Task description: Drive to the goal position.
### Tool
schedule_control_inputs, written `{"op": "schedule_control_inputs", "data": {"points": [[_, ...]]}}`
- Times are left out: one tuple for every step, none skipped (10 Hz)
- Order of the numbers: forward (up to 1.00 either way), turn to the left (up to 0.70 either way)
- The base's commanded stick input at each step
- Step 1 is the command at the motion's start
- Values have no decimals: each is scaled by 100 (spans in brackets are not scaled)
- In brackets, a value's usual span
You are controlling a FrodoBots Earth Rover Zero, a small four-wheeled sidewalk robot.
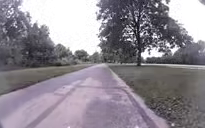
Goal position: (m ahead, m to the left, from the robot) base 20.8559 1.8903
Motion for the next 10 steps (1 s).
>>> {"op": "schedule_control_inputs", "data": {"points": [[68,0],[68,0],[68,0],[68,0],[68,0],[68,0],[68,0],[68,0],[68,0],[68,0]]}}
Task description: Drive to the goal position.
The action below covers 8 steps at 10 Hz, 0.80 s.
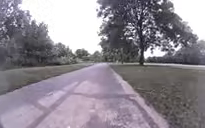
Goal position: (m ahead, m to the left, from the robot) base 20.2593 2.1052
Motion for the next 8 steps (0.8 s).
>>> {"op": "schedule_control_inputs", "data": {"points": [[68,0],[68,0],[68,0],[68,0],[68,0],[68,0],[68,0],[68,0]]}}
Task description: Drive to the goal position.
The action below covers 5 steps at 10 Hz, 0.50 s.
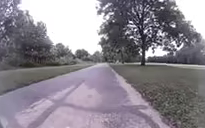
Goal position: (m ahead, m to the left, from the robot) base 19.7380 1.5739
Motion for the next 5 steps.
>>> {"op": "schedule_control_inputs", "data": {"points": [[68,0],[68,0],[69,0],[70,0],[70,0]]}}
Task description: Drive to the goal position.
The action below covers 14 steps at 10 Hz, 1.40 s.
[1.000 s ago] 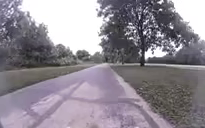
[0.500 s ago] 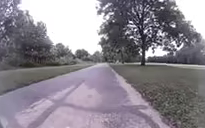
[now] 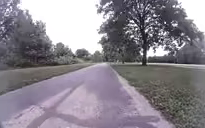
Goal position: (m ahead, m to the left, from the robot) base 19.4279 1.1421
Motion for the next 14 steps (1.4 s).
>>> {"op": "schedule_control_inputs", "data": {"points": [[70,0],[70,0],[70,0],[70,0],[70,0],[70,0],[70,0],[70,0],[70,0],[70,0],[70,0],[70,0],[70,0],[70,0]]}}
